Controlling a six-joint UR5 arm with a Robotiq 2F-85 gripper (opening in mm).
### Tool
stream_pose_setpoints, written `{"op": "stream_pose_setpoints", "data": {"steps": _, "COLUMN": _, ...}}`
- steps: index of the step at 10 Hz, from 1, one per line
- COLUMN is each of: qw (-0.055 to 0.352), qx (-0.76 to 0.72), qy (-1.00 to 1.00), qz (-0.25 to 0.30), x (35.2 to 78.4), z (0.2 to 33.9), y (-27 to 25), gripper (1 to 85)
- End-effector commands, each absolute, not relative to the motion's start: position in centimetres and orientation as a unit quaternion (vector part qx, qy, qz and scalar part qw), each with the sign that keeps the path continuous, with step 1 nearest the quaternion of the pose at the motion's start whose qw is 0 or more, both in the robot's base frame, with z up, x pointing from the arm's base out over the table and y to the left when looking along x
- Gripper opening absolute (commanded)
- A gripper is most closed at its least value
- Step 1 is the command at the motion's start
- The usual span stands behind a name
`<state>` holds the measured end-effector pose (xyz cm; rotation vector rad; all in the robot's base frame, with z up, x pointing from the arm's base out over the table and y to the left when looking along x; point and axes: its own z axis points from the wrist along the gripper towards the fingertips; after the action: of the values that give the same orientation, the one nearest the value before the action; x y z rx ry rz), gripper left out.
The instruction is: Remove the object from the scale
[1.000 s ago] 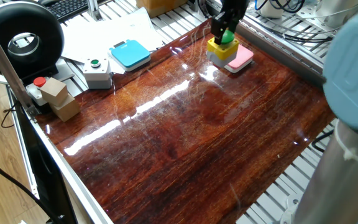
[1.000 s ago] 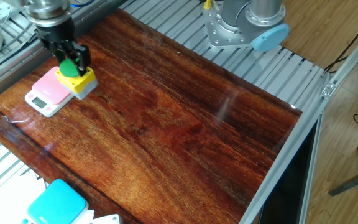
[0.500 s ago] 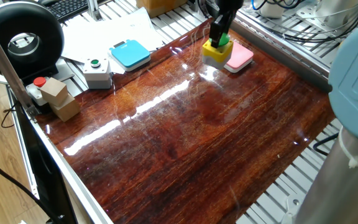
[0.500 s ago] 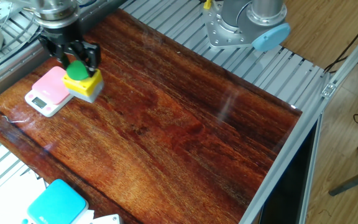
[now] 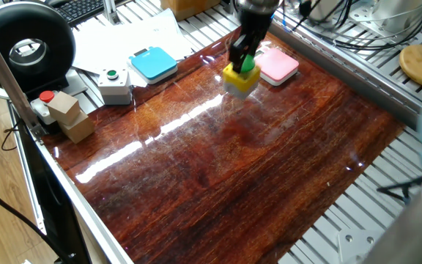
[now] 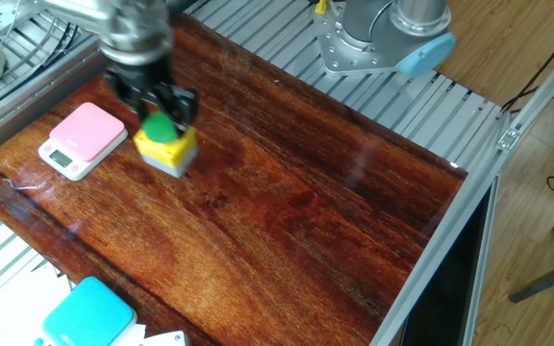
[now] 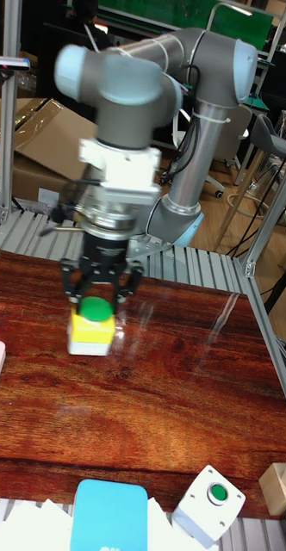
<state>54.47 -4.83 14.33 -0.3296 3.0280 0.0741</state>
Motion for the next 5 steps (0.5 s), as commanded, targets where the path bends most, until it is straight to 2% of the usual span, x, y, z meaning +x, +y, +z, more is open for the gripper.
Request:
{"op": "stream_pose_setpoints", "data": {"steps": 1, "qw": 0.056, "qx": -0.075, "qy": 0.995, "qz": 0.035, "x": 53.5, "z": 12.9, "y": -1.5, "gripper": 34.3}}
{"op": "stream_pose_setpoints", "data": {"steps": 5, "qw": 0.073, "qx": -0.066, "qy": 0.994, "qz": 0.041, "x": 54.6, "z": 10.2, "y": -0.4, "gripper": 34.3}}
